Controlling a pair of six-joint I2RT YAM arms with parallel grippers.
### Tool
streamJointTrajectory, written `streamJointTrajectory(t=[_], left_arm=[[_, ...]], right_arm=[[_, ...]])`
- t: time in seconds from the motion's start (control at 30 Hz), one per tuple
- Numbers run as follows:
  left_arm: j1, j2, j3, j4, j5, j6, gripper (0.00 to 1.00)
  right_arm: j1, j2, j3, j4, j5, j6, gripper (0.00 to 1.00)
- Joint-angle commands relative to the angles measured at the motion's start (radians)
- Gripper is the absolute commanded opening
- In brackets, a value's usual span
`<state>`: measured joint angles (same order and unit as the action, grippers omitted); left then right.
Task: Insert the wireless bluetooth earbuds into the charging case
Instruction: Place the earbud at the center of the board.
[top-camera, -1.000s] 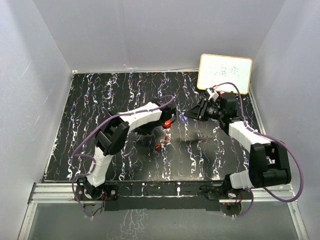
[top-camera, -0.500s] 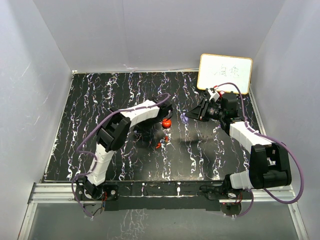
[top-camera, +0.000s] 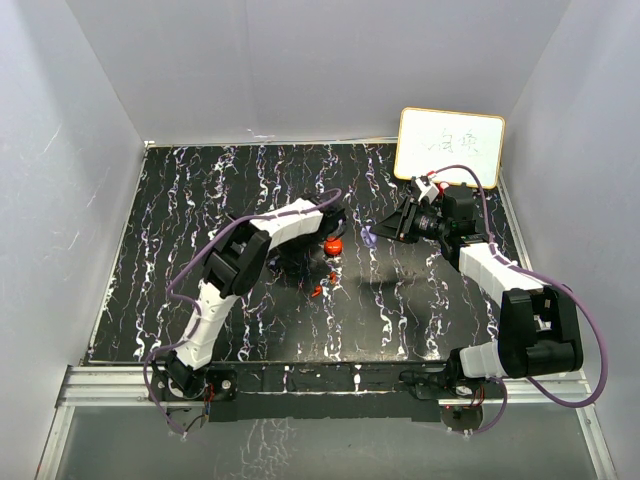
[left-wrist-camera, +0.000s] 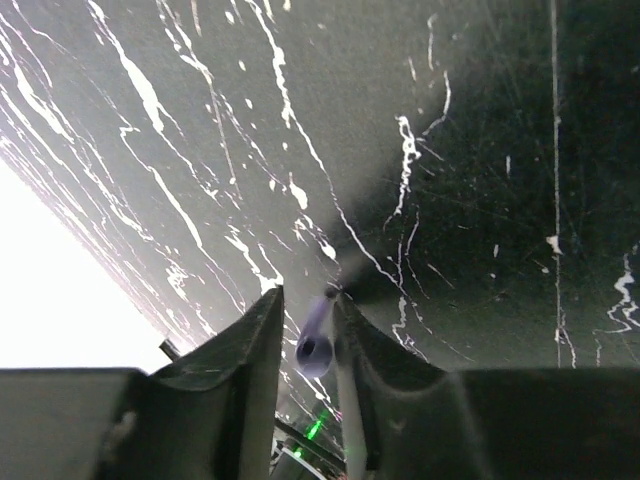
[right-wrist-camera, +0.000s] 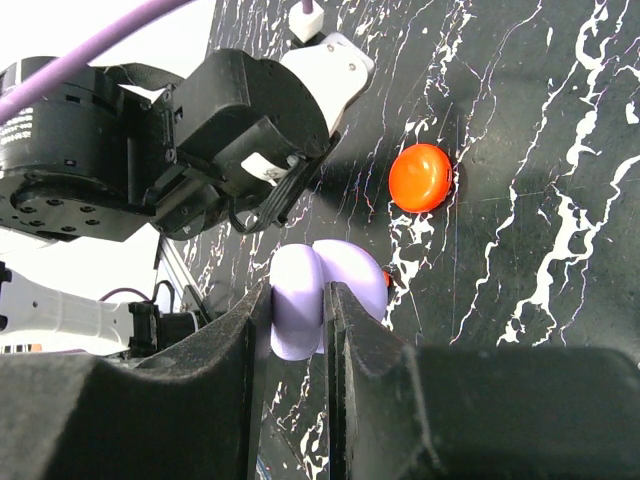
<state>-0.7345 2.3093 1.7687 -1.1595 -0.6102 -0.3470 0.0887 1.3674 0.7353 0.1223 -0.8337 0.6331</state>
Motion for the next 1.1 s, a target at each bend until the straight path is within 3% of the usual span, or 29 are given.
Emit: streamJointTrajectory(t=[0.0, 0.07, 0.23, 0.5, 0.83, 1.07], left_arm=[[0.015, -0.012, 0.055, -0.031, 0.009, 0.025, 0.31], [0.020, -0.012, 0.063, -0.022, 0.015, 0.032, 0.40], [0.027, -0.012, 0.089, -0.020, 0.008, 0.031, 0.47], [0.038, -0.095, 0.064, 0.011, -0.030, 0.019, 0.50], [0.056, -0.270, -0.108, 0.169, -0.068, -0.023, 0.49], [0.063, -0.304, -0.192, 0.223, -0.049, -0.026, 0.49]], right_arm=[[-0.008, -0.005, 0.006, 0.019, -0.006, -0.013, 0.00], [-0.008, -0.003, 0.006, 0.018, -0.006, -0.014, 0.00], [-0.007, 0.002, 0.006, 0.017, -0.004, -0.016, 0.00], [-0.008, 0.007, 0.008, 0.016, -0.002, -0.016, 0.00], [-0.008, 0.012, 0.021, 0.014, -0.001, -0.018, 0.00], [-0.008, 0.020, 0.024, 0.014, -0.001, -0.018, 0.00]])
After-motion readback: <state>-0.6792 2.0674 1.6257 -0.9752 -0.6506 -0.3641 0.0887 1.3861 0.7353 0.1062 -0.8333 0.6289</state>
